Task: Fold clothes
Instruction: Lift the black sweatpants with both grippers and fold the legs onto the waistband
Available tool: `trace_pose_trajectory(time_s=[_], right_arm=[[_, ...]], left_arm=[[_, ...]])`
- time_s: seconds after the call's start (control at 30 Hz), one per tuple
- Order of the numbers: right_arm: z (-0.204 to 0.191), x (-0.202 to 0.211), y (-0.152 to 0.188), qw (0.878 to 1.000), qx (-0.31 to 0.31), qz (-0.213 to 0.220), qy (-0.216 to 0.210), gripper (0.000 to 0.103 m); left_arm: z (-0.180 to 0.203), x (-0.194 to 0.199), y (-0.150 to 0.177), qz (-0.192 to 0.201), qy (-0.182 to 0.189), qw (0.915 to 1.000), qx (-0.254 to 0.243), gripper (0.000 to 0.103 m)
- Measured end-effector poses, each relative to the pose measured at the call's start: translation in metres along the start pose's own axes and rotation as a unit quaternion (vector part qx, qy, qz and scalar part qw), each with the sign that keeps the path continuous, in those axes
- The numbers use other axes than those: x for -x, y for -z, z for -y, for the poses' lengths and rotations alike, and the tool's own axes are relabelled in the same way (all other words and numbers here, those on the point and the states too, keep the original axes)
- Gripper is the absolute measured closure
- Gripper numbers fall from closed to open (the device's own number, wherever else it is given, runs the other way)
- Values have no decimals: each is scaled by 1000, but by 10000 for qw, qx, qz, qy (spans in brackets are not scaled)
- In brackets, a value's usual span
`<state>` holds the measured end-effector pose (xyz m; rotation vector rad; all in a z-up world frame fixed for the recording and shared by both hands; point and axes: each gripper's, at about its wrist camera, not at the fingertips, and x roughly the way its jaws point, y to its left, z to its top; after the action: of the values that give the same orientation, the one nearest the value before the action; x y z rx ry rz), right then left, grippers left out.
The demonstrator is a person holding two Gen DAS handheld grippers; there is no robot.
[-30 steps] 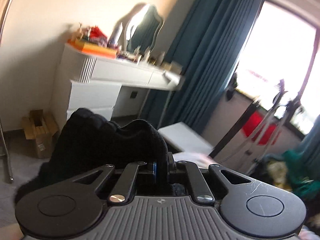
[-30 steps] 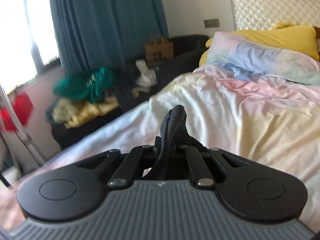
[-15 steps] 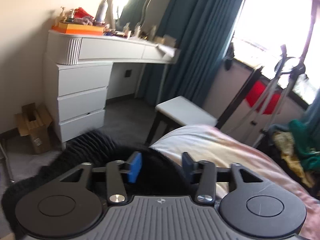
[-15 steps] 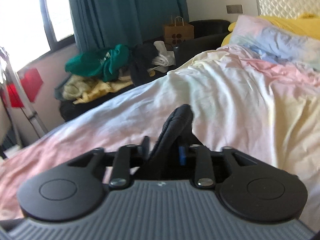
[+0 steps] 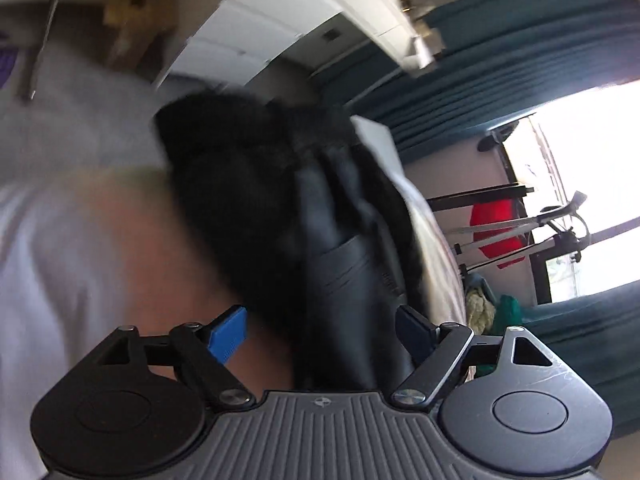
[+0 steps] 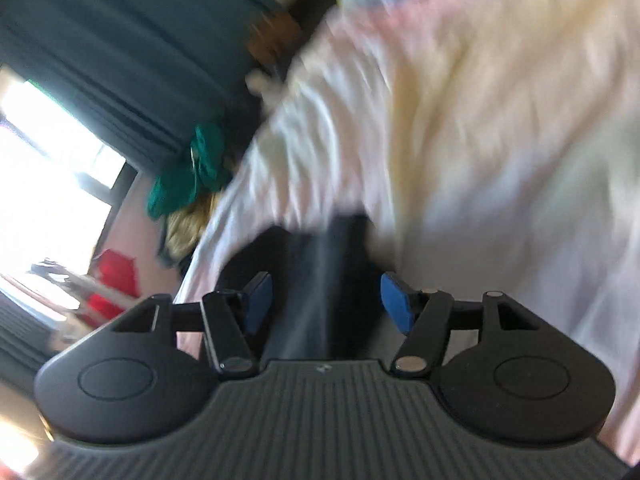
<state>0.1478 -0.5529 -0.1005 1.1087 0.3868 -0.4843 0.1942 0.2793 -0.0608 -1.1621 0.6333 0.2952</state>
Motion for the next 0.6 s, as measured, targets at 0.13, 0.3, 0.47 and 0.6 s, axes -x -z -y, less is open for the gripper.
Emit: trace_pose_trajectory(time_s=[0.13,0.3,0.47,0.6], right_arm=[[16,-18,12,9987,-133,-372,-325,39],[25,-61,16,9981,-399,-300,-362,41],[7,-78,17,9995,67,196,-226,78],[-9,-63,19,9976,388,539,-214,85]], left_arm=[[-18,-19,-2,263,87,9995,166,39],[-19,-58,-9,530,135,9984,135,37],[8,-87,-18,864,-121,9961,141,68],[24,-77,-25,842,-316,9959,57,84]])
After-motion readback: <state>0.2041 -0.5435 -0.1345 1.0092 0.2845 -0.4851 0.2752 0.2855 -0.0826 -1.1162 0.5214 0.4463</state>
